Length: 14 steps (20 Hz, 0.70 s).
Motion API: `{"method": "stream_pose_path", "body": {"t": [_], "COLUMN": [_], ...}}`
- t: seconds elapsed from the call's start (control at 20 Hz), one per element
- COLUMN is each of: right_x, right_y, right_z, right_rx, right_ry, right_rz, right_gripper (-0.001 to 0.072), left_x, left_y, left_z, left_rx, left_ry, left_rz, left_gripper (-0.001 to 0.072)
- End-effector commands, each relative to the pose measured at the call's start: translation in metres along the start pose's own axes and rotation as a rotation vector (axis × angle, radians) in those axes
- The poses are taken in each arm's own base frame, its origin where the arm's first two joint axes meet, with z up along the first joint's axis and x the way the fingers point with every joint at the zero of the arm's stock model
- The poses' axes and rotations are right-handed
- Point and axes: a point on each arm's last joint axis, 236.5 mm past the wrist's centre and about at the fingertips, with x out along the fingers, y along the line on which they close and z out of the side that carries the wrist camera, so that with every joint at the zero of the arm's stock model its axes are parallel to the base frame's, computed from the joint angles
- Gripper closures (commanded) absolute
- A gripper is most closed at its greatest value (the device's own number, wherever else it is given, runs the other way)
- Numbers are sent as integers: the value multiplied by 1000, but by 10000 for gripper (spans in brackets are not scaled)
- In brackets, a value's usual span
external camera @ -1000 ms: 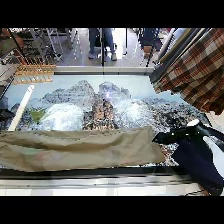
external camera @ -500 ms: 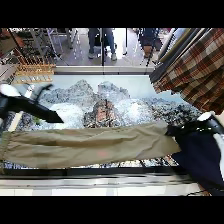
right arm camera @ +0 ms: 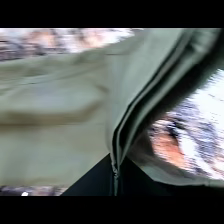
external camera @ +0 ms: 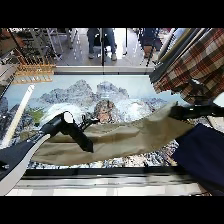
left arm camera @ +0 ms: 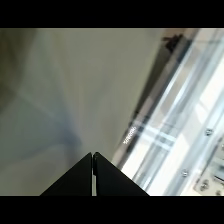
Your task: Fold the clothes and pants, and hang the long-sleeved shirts on hangers.
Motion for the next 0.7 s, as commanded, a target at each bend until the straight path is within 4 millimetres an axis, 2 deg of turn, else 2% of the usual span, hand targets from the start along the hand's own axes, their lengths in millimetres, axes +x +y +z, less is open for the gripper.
{"method": "stream_pose_path", "body": {"t": [0.0,0.05,0.15,0.25,0.35,0.45,0.5,0.55,0.6,0.65], "right_x": [22,37,71,114,166,213,227,228,218,201], "right_y": [121,151,211,263,310,342,349,351,348,333], "right_z": [-8,-15,-38,-70,-102,-131,-143,-149,-142,-120], "right_rx": [-68,-100,-174,-227,-247,-213,-219,-288,-379,-437], "right_ry": [0,0,30,84,109,128,153,182,184,163], "right_rz": [167,185,249,297,349,392,394,396,391,350], "right_gripper": [698,698,698,697,696,677,550,338,239,243], "left_x": [-22,-52,-124,-192,-242,-270,-276,-277,-274,-271], "left_y": [31,39,55,68,69,68,69,71,73,76], "left_z": [-8,-8,-17,-39,-62,-79,-84,-87,-89,-89], "left_rx": [-99,-130,-200,-270,-327,-355,-367,-376,-380,-387], "left_ry": [-31,-92,-253,-417,-547,-613,-627,-627,-617,-606], "left_rz": [83,111,188,286,358,417,431,435,433,422], "left_gripper": [690,690,689,689,689,690,690,689,690,690]}}
